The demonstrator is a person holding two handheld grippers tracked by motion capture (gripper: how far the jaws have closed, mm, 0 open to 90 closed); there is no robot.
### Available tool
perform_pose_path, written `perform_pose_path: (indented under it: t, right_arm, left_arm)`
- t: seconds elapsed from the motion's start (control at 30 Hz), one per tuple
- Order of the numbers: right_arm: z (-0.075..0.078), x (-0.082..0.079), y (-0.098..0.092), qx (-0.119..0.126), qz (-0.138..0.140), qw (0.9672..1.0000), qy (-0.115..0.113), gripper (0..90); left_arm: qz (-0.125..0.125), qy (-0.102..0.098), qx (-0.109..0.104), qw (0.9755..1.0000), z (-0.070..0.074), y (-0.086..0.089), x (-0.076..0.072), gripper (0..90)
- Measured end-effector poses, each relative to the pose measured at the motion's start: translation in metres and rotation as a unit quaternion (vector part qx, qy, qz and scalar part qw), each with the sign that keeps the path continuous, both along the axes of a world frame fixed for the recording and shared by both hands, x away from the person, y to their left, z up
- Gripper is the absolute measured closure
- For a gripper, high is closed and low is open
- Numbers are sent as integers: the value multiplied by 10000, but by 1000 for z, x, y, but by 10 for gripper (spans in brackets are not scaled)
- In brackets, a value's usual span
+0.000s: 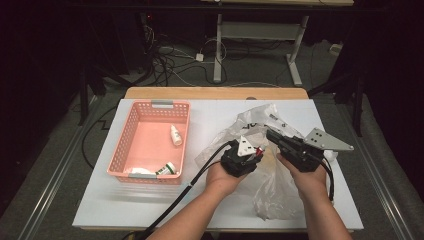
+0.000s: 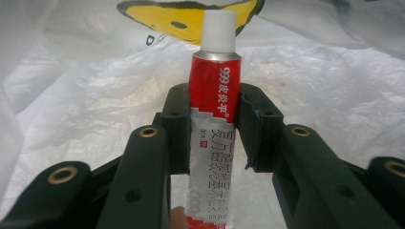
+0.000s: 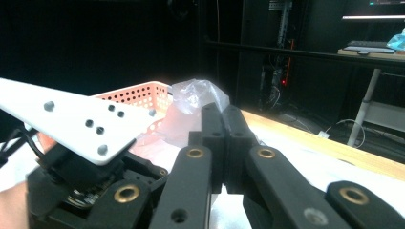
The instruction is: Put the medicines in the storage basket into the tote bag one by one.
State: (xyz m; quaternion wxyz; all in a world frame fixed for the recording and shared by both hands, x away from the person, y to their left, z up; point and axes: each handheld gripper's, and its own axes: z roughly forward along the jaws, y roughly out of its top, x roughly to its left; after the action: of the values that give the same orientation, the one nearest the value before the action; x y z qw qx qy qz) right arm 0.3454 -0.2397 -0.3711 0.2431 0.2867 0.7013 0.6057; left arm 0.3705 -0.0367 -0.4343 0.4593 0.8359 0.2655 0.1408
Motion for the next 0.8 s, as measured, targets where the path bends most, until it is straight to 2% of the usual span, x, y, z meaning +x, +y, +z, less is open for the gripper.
perform_pose_path:
  t: [0.2,0.33,0.5,0.6,0.67,0.8]
  right_arm:
    - [1,0,-4,90,0,10000,17,900]
    - [0,2,-7,115,-13,9999,57,900]
    - [-1,3,-9,188,20,9998,75,900]
    - [-1,4,-9,174,10,9998,94,900]
    - [-2,4,-9,191,9,9997,131,900]
    - [-3,4,-10,192,-7,9997,159,900]
  left_arm:
    - [19,-9,27,10000,-8,-11,7,655]
    - [-38,89,-6,10000,-15,-19,13,655]
    - [14,128,-43,9999,-23,-26,15,653]
    - [37,248,-84,9997,-26,-29,17,648]
    - [30,301,-205,9993,-26,-29,17,612]
    - [-53,330,-130,9994,-24,-28,16,544]
